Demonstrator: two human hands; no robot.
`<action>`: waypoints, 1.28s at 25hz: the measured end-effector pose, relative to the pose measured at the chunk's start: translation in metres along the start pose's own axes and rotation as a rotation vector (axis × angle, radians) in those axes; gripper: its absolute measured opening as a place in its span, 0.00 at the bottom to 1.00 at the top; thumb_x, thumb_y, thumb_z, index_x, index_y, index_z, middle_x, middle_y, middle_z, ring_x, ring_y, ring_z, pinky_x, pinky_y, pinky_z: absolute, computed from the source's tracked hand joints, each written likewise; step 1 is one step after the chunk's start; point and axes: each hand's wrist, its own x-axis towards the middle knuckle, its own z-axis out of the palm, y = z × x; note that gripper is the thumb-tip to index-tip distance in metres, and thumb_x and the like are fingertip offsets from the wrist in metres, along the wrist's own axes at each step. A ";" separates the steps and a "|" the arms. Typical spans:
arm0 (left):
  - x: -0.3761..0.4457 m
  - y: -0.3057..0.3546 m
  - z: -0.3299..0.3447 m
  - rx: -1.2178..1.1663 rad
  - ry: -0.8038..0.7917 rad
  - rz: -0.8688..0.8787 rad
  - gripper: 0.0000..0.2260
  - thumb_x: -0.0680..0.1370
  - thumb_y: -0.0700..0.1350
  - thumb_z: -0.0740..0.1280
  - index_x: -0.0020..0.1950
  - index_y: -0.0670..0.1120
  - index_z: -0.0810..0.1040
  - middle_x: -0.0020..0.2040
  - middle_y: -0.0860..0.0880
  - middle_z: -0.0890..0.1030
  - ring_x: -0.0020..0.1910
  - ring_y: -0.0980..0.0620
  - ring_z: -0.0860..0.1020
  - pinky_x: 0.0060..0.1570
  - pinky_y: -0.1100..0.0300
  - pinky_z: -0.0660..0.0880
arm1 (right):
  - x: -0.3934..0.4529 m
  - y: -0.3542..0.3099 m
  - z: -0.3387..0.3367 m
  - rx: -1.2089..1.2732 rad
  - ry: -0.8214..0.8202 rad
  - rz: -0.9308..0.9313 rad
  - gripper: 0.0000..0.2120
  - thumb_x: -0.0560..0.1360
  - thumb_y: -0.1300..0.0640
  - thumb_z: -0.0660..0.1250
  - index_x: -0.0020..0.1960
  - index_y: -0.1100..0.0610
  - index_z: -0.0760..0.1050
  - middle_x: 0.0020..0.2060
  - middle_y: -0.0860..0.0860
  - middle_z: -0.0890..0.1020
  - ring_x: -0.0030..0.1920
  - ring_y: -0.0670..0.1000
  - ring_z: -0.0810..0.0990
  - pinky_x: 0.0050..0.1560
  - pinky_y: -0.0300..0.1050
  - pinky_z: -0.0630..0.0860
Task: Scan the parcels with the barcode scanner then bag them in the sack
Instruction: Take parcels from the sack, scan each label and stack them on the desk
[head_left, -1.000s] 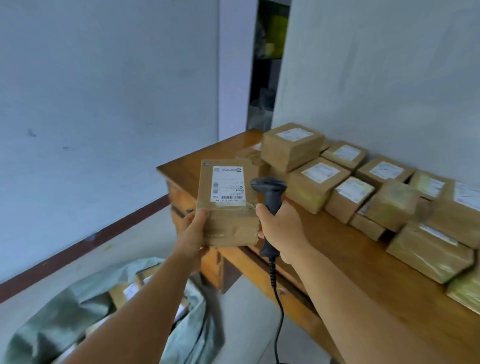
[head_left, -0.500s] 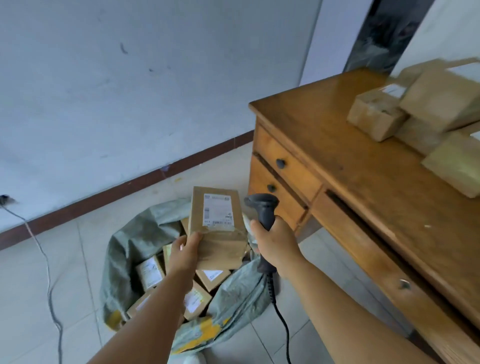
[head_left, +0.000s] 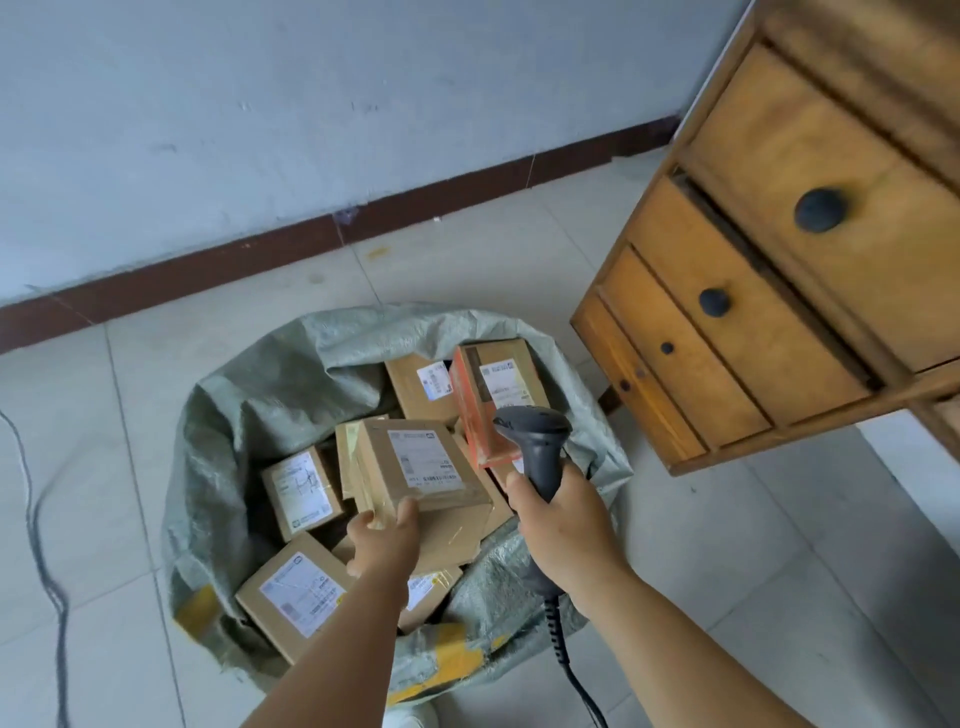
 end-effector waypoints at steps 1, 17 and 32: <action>0.016 -0.004 0.009 0.020 0.000 -0.001 0.29 0.75 0.57 0.66 0.72 0.51 0.60 0.65 0.38 0.69 0.49 0.42 0.72 0.48 0.50 0.70 | 0.010 0.009 0.007 0.006 -0.003 0.014 0.08 0.78 0.52 0.62 0.49 0.58 0.71 0.30 0.49 0.73 0.28 0.46 0.71 0.24 0.32 0.66; -0.163 0.046 0.080 0.149 -0.298 0.403 0.20 0.81 0.48 0.61 0.73 0.49 0.66 0.60 0.45 0.77 0.47 0.45 0.78 0.42 0.54 0.76 | -0.056 -0.016 -0.132 0.212 0.204 -0.008 0.08 0.77 0.55 0.64 0.50 0.61 0.72 0.38 0.59 0.81 0.36 0.54 0.80 0.33 0.41 0.77; -0.573 0.056 0.208 0.158 -0.659 0.865 0.23 0.80 0.57 0.59 0.74 0.51 0.65 0.67 0.49 0.73 0.63 0.47 0.74 0.64 0.47 0.72 | -0.274 -0.020 -0.476 0.413 0.554 -0.218 0.09 0.77 0.53 0.64 0.50 0.59 0.74 0.38 0.49 0.83 0.44 0.51 0.84 0.54 0.57 0.80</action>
